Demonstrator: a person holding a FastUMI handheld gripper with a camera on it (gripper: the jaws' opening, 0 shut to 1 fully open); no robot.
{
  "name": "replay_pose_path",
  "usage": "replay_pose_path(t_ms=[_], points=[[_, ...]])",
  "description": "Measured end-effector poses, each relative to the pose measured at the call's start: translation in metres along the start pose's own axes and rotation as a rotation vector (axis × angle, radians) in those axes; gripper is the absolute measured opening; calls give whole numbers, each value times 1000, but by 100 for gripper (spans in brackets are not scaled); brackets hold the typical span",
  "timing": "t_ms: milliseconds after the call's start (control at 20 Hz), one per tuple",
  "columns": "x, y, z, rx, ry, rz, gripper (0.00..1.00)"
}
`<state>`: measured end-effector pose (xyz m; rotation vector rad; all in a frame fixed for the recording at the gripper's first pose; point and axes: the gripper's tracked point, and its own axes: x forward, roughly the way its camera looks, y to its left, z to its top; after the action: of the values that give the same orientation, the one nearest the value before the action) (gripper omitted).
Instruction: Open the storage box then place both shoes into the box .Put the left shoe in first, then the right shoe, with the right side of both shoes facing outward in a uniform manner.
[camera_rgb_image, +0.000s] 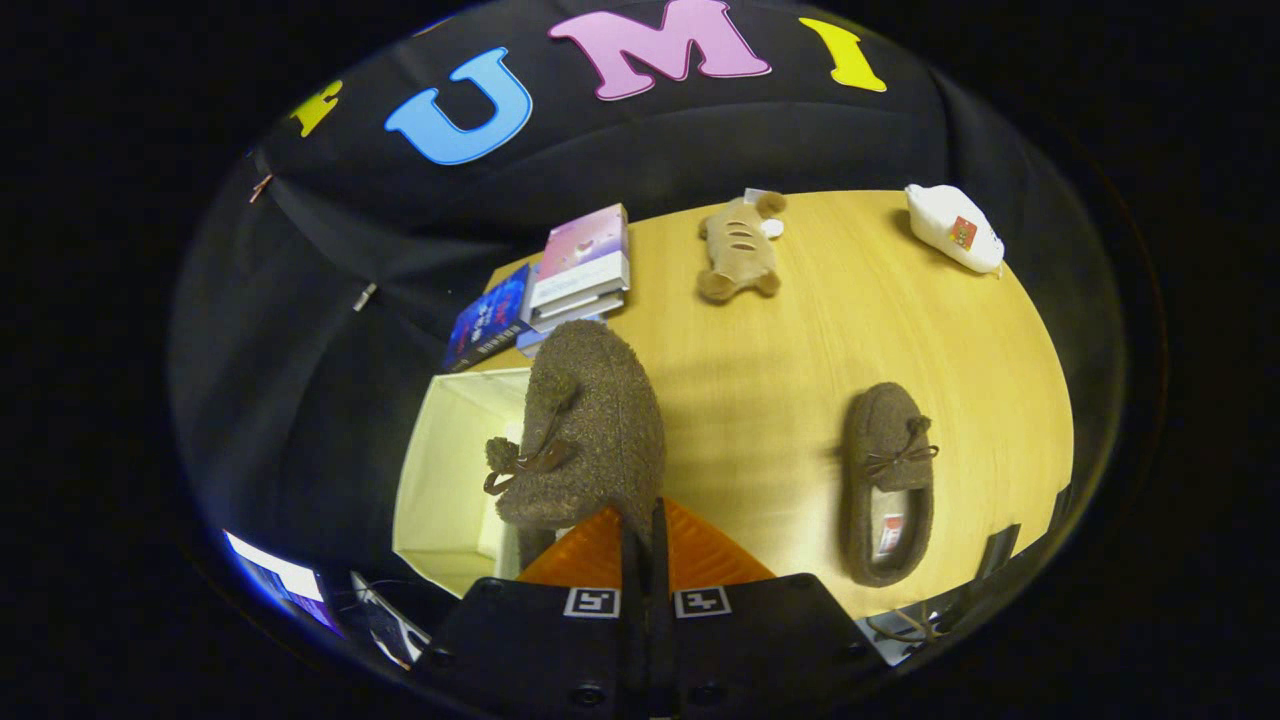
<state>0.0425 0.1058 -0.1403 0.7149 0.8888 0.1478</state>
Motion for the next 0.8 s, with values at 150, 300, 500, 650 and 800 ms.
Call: replay_pose_path(t_ms=[150, 300, 500, 650, 800], points=[[3, 47, 5, 84, -5, 55, 5], [21, 87, -4, 159, 16, 74, 5], [59, 136, -27, 229, 65, 64, 5], [91, 156, -48, 257, 110, 30, 5], [115, 168, -68, 281, 162, 5, 5]])
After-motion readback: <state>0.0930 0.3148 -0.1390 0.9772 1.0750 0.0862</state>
